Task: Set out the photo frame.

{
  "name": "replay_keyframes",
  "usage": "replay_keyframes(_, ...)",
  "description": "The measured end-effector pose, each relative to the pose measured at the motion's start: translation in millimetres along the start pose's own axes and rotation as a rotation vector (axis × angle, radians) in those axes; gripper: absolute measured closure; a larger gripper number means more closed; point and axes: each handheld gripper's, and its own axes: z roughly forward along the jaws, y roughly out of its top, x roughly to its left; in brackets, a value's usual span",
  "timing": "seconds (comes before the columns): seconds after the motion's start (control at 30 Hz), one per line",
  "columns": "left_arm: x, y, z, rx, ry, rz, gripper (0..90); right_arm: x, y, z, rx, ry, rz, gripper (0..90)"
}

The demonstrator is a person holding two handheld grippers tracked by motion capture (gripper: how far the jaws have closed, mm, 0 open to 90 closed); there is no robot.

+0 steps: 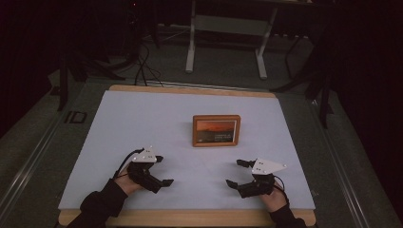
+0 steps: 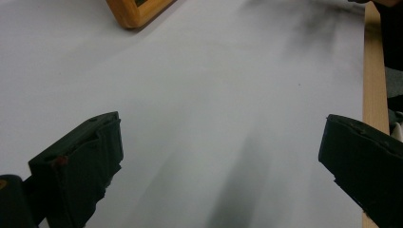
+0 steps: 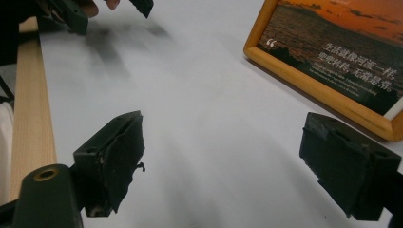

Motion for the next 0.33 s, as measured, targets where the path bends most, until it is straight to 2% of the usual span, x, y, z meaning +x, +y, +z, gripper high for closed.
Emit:
replay_keyframes(0.03,0.2,-0.1,0.4,-0.001,-0.002,-0.001,1.5,-2.3,-1.5,-0.4,-0.003,-0.014,0.008,14.1)
replay_keyframes(0.33,-0.5,-0.3,2.1,0.003,-0.004,0.002,1.5,-8.1,-4.0,-0.4,-0.009,-0.03,0.025,14.3)
